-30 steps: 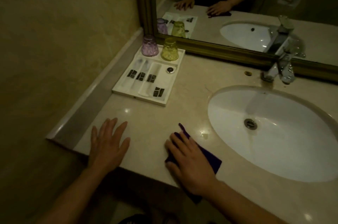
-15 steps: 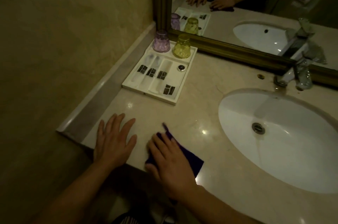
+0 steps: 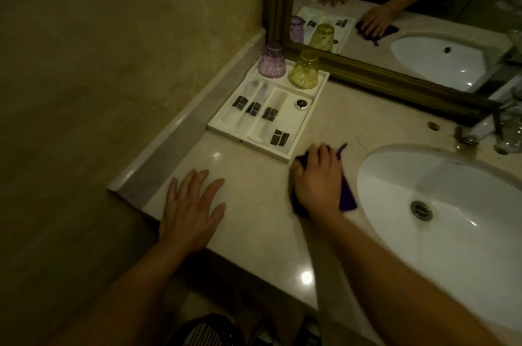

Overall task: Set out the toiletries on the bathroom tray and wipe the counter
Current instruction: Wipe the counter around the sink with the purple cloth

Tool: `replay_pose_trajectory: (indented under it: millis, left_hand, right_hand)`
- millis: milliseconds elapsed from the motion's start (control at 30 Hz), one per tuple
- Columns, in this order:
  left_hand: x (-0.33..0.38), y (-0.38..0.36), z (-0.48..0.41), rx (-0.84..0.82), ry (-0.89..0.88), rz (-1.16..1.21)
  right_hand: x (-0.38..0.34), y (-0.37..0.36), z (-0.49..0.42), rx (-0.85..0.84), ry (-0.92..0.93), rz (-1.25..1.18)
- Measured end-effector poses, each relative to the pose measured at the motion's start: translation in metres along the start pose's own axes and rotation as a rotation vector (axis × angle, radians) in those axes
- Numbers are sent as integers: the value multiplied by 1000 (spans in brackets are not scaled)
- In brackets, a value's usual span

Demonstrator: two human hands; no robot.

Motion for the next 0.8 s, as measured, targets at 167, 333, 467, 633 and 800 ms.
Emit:
replay_pose_trajectory:
  millis: [167, 333, 467, 633, 800]
  left_hand:
    - [-1, 0, 0, 24, 1, 6]
    - [-1, 1, 1, 20, -6, 49]
    - [-1, -1, 0, 38, 10, 51]
    - [-4, -2, 0, 47, 10, 47]
    - [-5, -3, -1, 63, 3, 54]
  right_hand:
    - [-81, -43, 115, -146, 426, -59]
    - [-30, -13, 82, -277, 566, -94]
    - [35, 19, -9, -149, 247, -78]
    - [24, 22, -64, -95, 98, -33]
    - [18, 2, 6, -79, 139, 20]
Point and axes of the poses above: each hand's wrist, its own z-axis away from the middle knuckle, its own y-axis out of the back of the hand, x = y × z, the point moved 5 cm from there along -z, towards the middle knuckle, and after that the axes turned 7 degrees about -x, right-handed, at the moved point
